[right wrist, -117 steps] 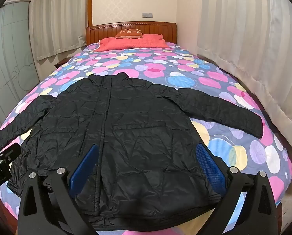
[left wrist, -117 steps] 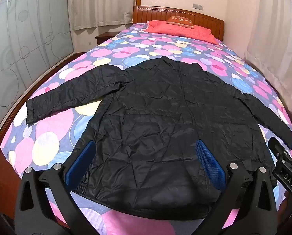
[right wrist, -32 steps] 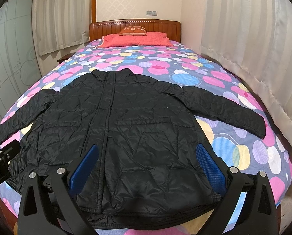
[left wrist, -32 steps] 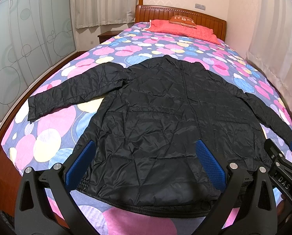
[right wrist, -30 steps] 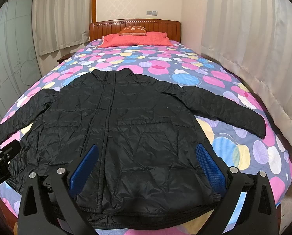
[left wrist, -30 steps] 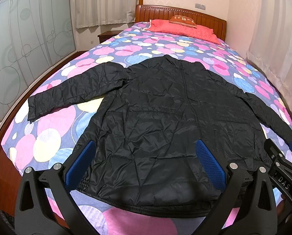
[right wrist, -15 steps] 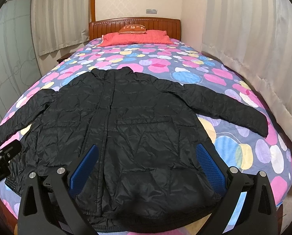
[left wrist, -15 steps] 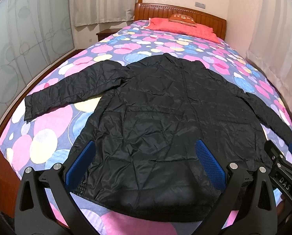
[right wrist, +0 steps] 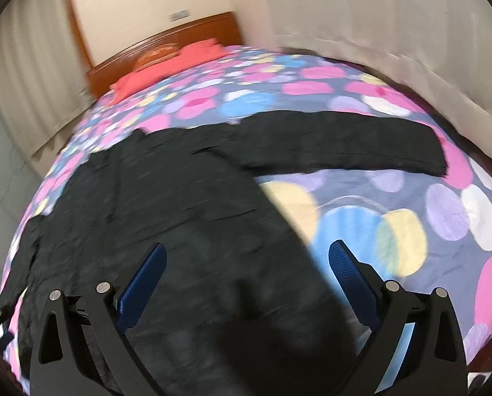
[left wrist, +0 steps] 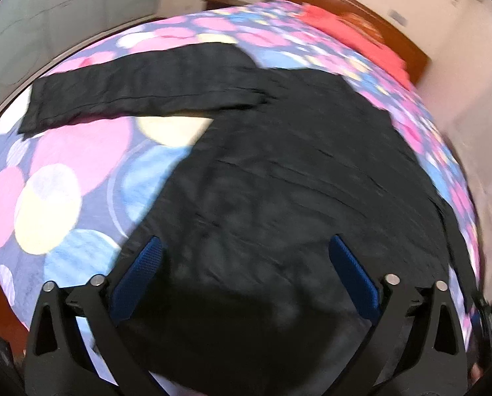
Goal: Fold large clothes
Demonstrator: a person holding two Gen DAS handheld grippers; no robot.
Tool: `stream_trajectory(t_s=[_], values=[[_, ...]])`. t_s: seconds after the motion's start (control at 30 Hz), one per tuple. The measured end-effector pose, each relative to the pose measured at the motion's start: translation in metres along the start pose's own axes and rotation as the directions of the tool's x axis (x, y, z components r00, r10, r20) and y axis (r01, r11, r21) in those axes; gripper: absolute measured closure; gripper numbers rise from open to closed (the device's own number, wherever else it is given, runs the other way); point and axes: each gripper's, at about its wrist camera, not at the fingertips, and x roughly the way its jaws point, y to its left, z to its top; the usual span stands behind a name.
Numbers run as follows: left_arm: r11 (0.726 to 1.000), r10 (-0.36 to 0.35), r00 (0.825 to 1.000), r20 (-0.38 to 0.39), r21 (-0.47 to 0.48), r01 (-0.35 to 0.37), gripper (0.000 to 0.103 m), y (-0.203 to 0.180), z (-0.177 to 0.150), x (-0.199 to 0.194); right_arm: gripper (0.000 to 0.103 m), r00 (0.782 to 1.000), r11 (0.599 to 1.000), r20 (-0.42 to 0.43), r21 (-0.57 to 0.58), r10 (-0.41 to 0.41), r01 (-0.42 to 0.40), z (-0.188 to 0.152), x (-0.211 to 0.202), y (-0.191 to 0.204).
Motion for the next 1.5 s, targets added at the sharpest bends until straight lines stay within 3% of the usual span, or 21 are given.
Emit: stream_trajectory(t_s=[0.03,0.07,0.1,0.2,0.3,0.4,0.6,0.7,0.83,0.97,1.03,1.1,1.2,1.3,1.5], values=[[1.0,0.023,1.0,0.007,-0.017,-0.023,0.021,0.006,0.003,0.003,0.014,1.0,1.0,0.004,0.021,-0.015,0.015,0.004,0.005,-0.011],[0.998,0.045,0.999,0.008,-0.044,-0.045,0.027,0.013,0.006,0.007,0.037,1.0,0.999,0.004,0.037,-0.024,0.024,0.006,0.008,-0.02],[0.996,0.056,0.998,0.004,-0.065,-0.055,0.027,0.019,0.01,0.009,0.048,0.999,0.998,-0.007,0.057,-0.039,0.039,0.01,0.014,-0.028],[0.982,0.112,0.994,-0.009,-0.155,-0.112,0.026,0.045,0.02,0.019,0.048,1.0,0.983,-0.02,0.182,-0.015,0.018,0.02,0.03,-0.068],[0.959,0.177,0.984,-0.02,-0.219,-0.177,0.019,0.07,0.028,0.024,0.046,0.999,0.966,-0.006,0.256,-0.04,0.04,0.029,0.039,-0.094],[0.931,0.25,0.968,-0.02,-0.271,-0.246,0.017,0.095,0.033,0.026,0.042,0.999,0.93,0.016,0.366,-0.052,0.042,0.039,0.053,-0.134],[0.881,0.324,0.944,-0.058,-0.347,-0.323,0.017,0.128,0.031,0.031,0.042,0.998,0.842,0.046,0.539,-0.038,0.007,0.046,0.081,-0.189],[0.878,0.342,0.937,-0.069,-0.331,-0.345,0.017,0.121,0.027,0.036,0.042,0.997,0.782,0.079,0.622,-0.021,-0.033,0.045,0.093,-0.208],[0.888,0.37,0.927,-0.06,-0.272,-0.372,0.017,0.109,0.027,0.04,0.042,0.988,0.767,0.151,0.638,-0.035,-0.07,0.051,0.098,-0.217],[0.875,0.437,0.899,-0.035,-0.217,-0.434,0.012,0.103,0.022,0.048,0.042,0.978,0.732,0.202,0.673,-0.044,-0.106,0.056,0.105,-0.229],[0.867,0.465,0.885,-0.005,-0.201,-0.457,0.01,0.101,0.018,0.05,0.048,0.977,0.74,0.197,0.668,-0.077,-0.076,0.061,0.105,-0.229],[0.863,0.475,0.88,0.008,-0.199,-0.464,0.01,0.1,0.018,0.052,0.07,0.976,0.743,0.183,0.668,-0.116,-0.037,0.063,0.106,-0.231],[0.86,0.482,0.876,0.014,-0.199,-0.47,0.009,0.1,0.018,0.052,0.087,0.978,0.734,0.187,0.677,-0.089,-0.063,0.065,0.11,-0.24],[0.862,0.478,0.878,0.017,-0.204,-0.465,0.009,0.101,0.018,0.052,0.09,0.978,0.755,0.182,0.654,-0.102,-0.042,0.072,0.107,-0.233],[0.862,0.477,0.879,0.023,-0.205,-0.463,0.009,0.101,0.019,0.055,0.09,0.961,0.879,0.261,0.475,-0.094,-0.043,0.103,0.081,-0.171]])
